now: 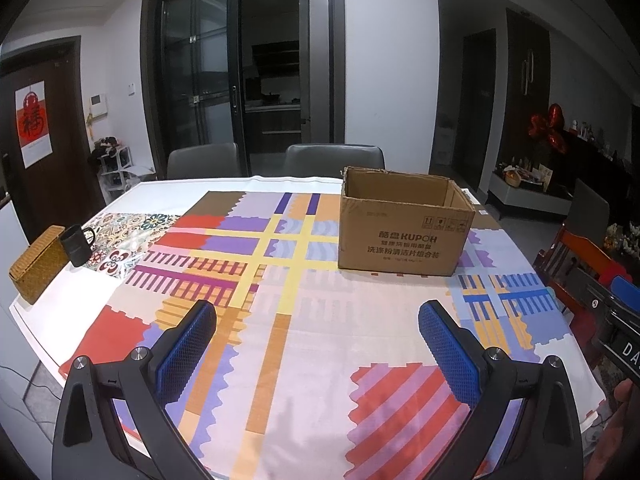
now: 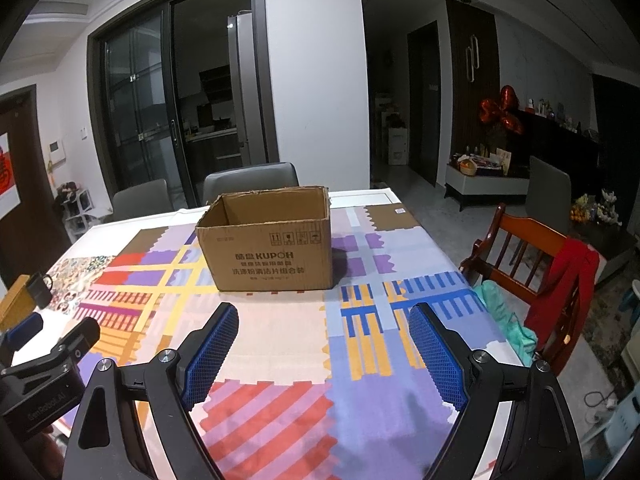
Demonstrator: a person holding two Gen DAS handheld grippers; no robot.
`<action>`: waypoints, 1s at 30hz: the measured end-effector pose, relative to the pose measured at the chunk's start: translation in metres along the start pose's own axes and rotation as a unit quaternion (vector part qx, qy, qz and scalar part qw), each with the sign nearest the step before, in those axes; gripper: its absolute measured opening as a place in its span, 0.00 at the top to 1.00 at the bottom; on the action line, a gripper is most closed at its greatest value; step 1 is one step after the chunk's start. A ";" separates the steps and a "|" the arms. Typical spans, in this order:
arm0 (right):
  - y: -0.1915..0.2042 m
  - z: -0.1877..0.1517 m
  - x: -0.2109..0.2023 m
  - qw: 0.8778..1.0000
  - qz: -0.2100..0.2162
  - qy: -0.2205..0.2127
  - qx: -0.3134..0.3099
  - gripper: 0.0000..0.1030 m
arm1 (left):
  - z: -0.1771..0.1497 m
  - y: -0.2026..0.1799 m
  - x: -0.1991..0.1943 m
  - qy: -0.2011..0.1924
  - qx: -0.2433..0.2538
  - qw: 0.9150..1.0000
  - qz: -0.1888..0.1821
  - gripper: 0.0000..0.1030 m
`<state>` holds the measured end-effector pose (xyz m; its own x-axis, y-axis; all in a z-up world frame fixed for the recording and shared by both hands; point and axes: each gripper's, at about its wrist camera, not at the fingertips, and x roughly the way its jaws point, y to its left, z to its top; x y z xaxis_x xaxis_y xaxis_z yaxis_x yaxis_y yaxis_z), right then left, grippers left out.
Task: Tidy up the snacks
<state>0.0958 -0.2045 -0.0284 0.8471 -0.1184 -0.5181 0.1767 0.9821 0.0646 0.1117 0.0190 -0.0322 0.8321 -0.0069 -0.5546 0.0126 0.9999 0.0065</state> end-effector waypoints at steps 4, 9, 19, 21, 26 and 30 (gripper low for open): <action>0.000 0.000 0.000 1.000 -0.001 -0.001 -0.001 0.15 | -0.001 0.000 0.000 0.000 0.000 1.000 0.000 0.00; 0.000 0.000 -0.001 1.000 0.000 0.000 0.000 0.15 | -0.001 -0.001 0.000 0.000 0.000 1.000 -0.001 0.00; 0.001 -0.001 -0.001 1.000 -0.001 -0.002 0.000 0.15 | -0.002 0.001 0.001 0.004 -0.001 1.000 -0.005 0.00; 0.000 -0.001 0.000 1.000 -0.001 -0.001 0.001 0.15 | -0.003 0.001 0.000 0.005 -0.001 1.000 -0.005 0.00; 0.000 -0.001 -0.001 1.000 -0.001 -0.002 0.000 0.15 | -0.005 0.002 0.000 0.006 -0.003 1.000 -0.004 0.00; 0.001 -0.001 -0.001 1.000 -0.001 -0.002 0.000 0.15 | -0.005 0.003 0.000 0.006 -0.003 1.000 -0.005 0.00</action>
<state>0.0949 -0.2035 -0.0287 0.8491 -0.1216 -0.5140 0.1788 0.9819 0.0630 0.1089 0.0220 -0.0361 0.8253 -0.0159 -0.5645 0.0169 0.9999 -0.0035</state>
